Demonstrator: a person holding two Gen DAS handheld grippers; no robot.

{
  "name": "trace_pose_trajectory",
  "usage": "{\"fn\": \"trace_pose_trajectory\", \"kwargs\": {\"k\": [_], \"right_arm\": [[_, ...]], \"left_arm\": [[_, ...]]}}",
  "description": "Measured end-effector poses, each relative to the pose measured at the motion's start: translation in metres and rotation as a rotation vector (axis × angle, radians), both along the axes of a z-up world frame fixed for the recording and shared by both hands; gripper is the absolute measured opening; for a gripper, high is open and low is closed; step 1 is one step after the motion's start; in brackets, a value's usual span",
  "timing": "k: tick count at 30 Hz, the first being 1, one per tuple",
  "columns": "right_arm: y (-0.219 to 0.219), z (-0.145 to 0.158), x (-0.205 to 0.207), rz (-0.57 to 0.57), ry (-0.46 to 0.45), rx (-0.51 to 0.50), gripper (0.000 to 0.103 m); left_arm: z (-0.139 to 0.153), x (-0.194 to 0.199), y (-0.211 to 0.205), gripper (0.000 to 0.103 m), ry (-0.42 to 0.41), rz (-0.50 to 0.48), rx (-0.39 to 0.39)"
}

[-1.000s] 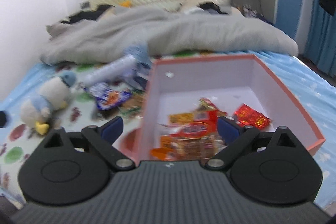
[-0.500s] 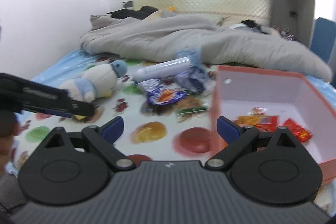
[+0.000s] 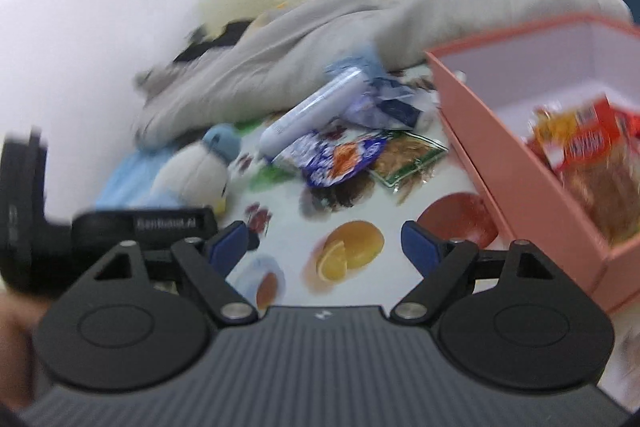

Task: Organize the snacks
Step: 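Grasp the blue shrimp-chip bag with the left tool while the right tool grasps the green pickle packet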

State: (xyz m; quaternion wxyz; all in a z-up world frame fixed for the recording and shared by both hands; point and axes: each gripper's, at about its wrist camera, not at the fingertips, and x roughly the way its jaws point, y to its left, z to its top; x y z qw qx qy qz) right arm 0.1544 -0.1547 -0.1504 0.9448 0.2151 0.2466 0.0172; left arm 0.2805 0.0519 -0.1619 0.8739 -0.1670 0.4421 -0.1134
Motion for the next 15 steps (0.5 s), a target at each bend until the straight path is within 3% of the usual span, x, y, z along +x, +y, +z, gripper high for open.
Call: {"fn": "trace_pose_trajectory", "kwargs": {"k": [8, 15], "right_arm": [[-0.002, -0.041, 0.042, -0.159, 0.024, 0.127, 0.086], [-0.016, -0.07, 0.091, -0.238, 0.068, 0.238, 0.084]], "left_arm": [[-0.028, 0.049, -0.008, 0.066, 0.031, -0.037, -0.056], [-0.058, 0.103, -0.011, 0.065, 0.059, -0.026, -0.176]]}}
